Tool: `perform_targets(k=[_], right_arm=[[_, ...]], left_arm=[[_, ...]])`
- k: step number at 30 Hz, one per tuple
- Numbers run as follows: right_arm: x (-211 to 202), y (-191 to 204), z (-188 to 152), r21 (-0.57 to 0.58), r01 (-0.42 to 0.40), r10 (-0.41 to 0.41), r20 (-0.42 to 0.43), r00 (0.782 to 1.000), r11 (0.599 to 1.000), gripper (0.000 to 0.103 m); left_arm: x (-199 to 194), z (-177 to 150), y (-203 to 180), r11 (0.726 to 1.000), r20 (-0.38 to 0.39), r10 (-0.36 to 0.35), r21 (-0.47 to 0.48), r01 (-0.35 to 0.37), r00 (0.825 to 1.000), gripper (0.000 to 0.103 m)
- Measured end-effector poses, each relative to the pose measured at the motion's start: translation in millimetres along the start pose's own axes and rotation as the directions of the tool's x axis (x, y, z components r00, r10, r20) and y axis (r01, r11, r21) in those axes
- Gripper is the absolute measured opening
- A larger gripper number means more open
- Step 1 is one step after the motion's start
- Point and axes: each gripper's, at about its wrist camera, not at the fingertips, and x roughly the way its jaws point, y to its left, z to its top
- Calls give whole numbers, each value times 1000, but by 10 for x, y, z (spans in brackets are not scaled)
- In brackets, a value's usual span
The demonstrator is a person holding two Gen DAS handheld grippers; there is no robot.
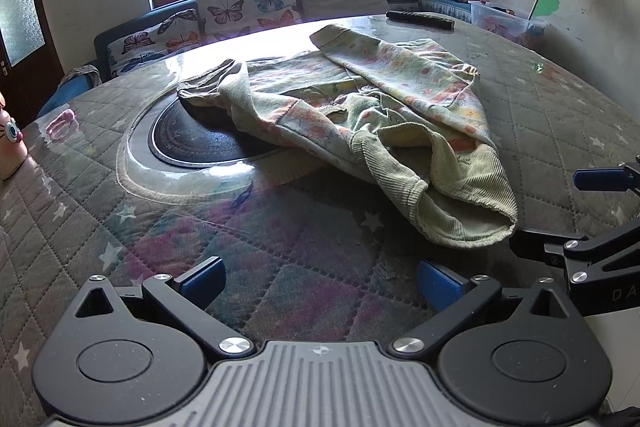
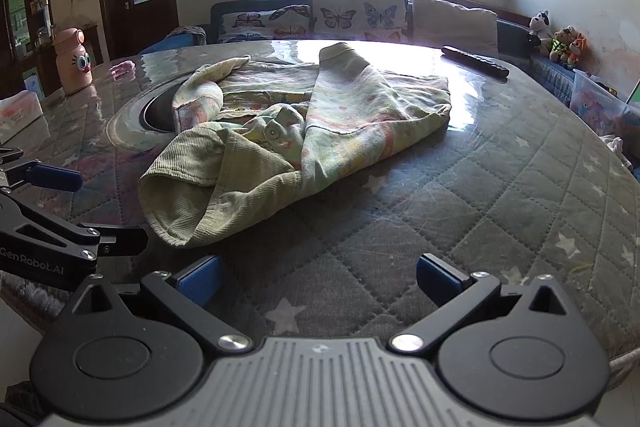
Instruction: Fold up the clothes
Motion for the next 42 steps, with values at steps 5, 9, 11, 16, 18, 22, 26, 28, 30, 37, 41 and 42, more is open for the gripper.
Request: perform_targets(k=[5, 9, 11, 16, 18, 22, 26, 28, 30, 37, 41, 42], right_arm=[[4, -4, 50, -3, -1, 1, 5, 1000, 1000, 103], [5, -10, 95, -6, 1, -1, 8, 1000, 1000, 103], [6, -19, 119, -5, -1, 1, 8, 1000, 1000, 103], [-12, -66, 190, 4, -11, 10, 12, 1000, 1000, 103], [-10, -91, 230, 5, -10, 10, 13, 1000, 1000, 103], [33, -143, 334, 0, -2, 2, 16, 1000, 1000, 103], [142, -201, 510, -7, 1, -1, 19, 1000, 1000, 103], [222, -231, 612, -10, 2, -2, 18, 1000, 1000, 103], [314, -244, 724, -26, 7, -7, 22, 1000, 1000, 103], [713, -291, 1148, -50, 2, -1, 22, 1000, 999, 98], [1010, -319, 1387, -35, -20, 20, -8, 1000, 999, 91], [1072, -308, 1437, -37, -23, 22, -15, 1000, 999, 89]], left_arm=[[22, 24, 20, 1000, -1, -2, -3, 2, 1000, 103], [40, 42, 38, 1000, -2, -4, -5, 4, 1000, 103], [45, 57, 55, 1000, -2, -4, -6, 4, 1000, 103], [45, 125, 127, 1000, 10, 3, -8, -3, 1000, 103], [43, 174, 160, 1000, 17, 9, -7, -9, 1000, 103], [43, 285, 223, 1000, 35, 23, -3, -22, 999, 103], [79, 424, 290, 999, 53, 34, -3, -34, 998, 103], [112, 500, 324, 999, 61, 40, 1, -40, 997, 103], [157, 582, 364, 999, 67, 48, 2, -48, 997, 103], [377, 872, 485, 998, 71, 67, 3, -67, 995, 103], [517, 1027, 559, 997, 66, 77, 2, -77, 995, 102], [549, 1061, 579, 997, 66, 78, 1, -78, 995, 102]])
